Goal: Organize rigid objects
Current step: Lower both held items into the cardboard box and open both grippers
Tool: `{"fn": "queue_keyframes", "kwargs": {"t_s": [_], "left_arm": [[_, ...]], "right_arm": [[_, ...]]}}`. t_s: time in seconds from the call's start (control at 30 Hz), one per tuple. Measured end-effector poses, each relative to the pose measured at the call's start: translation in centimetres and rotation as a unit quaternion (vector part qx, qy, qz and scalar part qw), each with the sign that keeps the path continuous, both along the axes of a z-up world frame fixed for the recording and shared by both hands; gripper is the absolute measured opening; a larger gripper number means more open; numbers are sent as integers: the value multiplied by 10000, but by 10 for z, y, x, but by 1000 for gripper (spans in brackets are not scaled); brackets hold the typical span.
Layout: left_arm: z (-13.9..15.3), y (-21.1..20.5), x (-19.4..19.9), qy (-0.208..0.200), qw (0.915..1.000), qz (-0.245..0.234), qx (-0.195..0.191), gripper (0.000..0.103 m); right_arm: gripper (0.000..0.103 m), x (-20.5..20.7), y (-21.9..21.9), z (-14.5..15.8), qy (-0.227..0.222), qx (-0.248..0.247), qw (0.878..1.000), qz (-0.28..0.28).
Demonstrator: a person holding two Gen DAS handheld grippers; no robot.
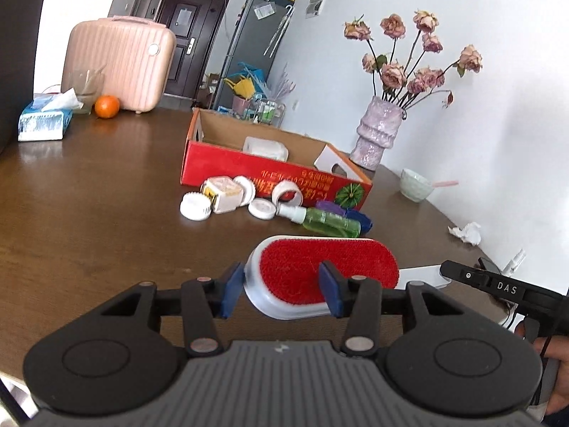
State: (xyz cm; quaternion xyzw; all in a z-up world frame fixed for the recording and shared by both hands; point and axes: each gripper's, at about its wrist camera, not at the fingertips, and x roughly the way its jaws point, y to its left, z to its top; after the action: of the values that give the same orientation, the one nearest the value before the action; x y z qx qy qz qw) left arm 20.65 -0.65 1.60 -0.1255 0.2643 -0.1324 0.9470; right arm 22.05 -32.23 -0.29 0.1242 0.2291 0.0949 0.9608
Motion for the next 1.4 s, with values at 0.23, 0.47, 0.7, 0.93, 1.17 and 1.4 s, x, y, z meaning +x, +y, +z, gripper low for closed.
{"fn": "queue_keyframes", "kwargs": {"t_s": [0.23, 0.47, 0.7, 0.93, 1.17, 1.4], "left_arm": [[16, 1, 48, -275, 9995, 146, -77, 47], [46, 0, 128, -768, 9966, 262, 133, 47], [40, 8, 211, -660, 9970, 339, 205, 47], [8, 12, 261, -415, 9973, 465, 394, 47], [-18, 10, 270, -276, 9987, 58, 415, 48], [-21, 1, 261, -521, 9948, 100, 864, 59]], "right_arm": [[12, 45, 9, 18, -416, -195, 9989, -97], [12, 136, 13, 39, -587, -100, 9982, -43], [12, 224, 23, 32, -456, -54, 9989, 3], [12, 284, 39, 3, -368, -380, 9985, 109], [11, 290, 55, -16, -500, -764, 9943, 550], [14, 283, 69, -27, -632, -1154, 9889, 686]]}}
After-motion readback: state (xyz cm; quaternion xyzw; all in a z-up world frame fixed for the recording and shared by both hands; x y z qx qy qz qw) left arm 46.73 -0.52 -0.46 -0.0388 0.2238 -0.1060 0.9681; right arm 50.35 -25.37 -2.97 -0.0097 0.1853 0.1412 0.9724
